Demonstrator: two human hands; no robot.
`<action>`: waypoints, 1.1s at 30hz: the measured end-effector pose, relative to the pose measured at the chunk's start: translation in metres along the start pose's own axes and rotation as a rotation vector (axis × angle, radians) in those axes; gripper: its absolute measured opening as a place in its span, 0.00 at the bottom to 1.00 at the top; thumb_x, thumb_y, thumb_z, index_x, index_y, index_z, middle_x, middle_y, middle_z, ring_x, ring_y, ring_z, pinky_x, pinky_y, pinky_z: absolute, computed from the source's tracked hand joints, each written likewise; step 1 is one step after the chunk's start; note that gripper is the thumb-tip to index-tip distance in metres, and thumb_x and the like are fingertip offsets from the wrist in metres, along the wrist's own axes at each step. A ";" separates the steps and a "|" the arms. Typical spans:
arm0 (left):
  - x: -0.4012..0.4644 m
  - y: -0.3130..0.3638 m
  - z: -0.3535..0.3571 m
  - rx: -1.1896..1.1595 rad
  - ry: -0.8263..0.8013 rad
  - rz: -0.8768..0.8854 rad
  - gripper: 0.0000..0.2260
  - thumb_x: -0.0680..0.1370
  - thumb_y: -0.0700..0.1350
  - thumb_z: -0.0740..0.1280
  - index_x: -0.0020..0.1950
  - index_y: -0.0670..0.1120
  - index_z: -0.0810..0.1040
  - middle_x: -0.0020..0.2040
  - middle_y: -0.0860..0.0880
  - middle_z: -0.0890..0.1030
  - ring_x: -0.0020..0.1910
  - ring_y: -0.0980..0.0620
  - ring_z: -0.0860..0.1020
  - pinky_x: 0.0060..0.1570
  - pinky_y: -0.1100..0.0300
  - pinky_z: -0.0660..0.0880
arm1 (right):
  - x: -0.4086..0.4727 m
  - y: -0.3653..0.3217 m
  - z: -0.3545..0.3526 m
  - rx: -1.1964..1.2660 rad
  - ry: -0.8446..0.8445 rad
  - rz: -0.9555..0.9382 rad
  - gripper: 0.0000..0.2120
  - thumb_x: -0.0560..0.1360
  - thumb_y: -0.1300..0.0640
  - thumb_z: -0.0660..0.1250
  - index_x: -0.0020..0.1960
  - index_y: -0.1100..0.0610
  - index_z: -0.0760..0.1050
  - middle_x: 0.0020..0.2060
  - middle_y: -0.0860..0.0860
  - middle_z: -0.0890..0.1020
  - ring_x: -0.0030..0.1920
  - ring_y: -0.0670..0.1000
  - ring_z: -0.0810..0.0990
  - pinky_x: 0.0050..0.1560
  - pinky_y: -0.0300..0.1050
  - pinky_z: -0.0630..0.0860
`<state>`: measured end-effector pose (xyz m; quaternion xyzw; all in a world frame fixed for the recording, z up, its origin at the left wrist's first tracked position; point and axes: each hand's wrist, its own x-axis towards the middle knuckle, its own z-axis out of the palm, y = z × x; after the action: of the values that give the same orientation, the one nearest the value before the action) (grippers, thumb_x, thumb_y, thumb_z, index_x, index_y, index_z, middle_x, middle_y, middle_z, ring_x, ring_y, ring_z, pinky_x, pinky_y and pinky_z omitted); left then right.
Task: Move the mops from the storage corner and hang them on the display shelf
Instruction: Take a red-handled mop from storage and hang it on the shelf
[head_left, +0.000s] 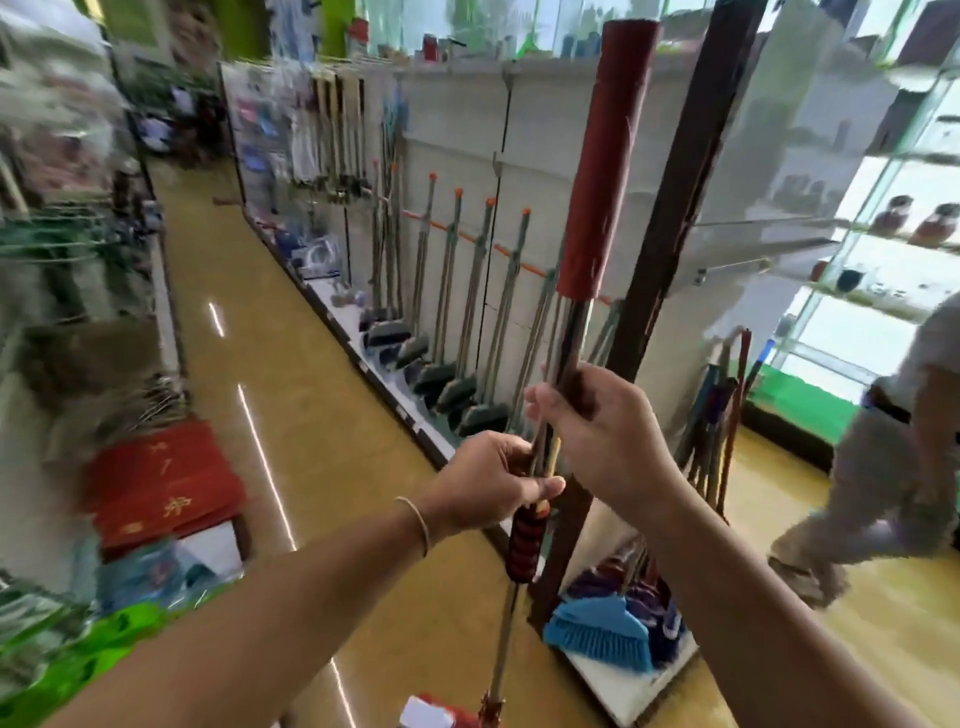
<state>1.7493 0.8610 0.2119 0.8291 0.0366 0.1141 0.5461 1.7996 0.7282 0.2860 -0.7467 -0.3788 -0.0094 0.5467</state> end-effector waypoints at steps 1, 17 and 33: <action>0.009 -0.006 -0.007 0.004 0.017 -0.012 0.08 0.73 0.47 0.74 0.44 0.42 0.83 0.41 0.41 0.84 0.44 0.41 0.83 0.49 0.41 0.80 | 0.014 0.006 0.006 0.003 -0.021 -0.008 0.03 0.79 0.57 0.68 0.49 0.57 0.79 0.41 0.54 0.84 0.42 0.54 0.84 0.46 0.57 0.82; 0.187 -0.111 -0.171 0.043 0.172 -0.130 0.15 0.73 0.54 0.73 0.45 0.41 0.81 0.45 0.39 0.82 0.48 0.39 0.81 0.53 0.39 0.78 | 0.255 0.071 0.134 0.128 -0.185 -0.028 0.09 0.79 0.60 0.66 0.45 0.46 0.77 0.43 0.52 0.85 0.45 0.49 0.85 0.51 0.53 0.83; 0.242 -0.190 -0.349 0.093 0.541 -0.325 0.09 0.74 0.50 0.73 0.44 0.44 0.82 0.36 0.50 0.80 0.36 0.52 0.77 0.42 0.55 0.76 | 0.435 0.089 0.313 0.215 -0.486 -0.230 0.03 0.79 0.55 0.66 0.47 0.50 0.77 0.40 0.50 0.84 0.43 0.47 0.84 0.48 0.52 0.83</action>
<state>1.9160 1.2954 0.2059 0.7762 0.3177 0.2401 0.4889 2.0359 1.2170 0.2741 -0.6170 -0.5795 0.1481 0.5114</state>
